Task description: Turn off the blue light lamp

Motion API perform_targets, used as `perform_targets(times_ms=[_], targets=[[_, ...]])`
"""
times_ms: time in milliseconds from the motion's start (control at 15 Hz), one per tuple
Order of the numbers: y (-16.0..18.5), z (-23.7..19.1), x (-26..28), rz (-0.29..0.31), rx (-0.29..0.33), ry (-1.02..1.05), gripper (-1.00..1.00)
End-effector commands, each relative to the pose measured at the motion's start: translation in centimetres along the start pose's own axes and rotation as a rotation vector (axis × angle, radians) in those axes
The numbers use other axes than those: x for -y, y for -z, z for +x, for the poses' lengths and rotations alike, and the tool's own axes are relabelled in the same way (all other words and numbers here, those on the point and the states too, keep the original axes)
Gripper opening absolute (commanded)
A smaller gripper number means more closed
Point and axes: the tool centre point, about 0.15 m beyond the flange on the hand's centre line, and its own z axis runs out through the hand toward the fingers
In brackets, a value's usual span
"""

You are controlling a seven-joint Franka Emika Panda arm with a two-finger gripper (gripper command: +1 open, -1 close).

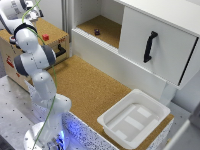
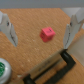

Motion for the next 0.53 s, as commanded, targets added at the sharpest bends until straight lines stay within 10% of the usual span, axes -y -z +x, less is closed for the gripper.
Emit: perform_targets(times_ms=[0,467], targets=[[-5.7,-6.5,-5.3,0.089,-0.021,-0.227,1.0],[-9.0,-10.9,-7.9,0.191,-0.057,-0.668,1.0]])
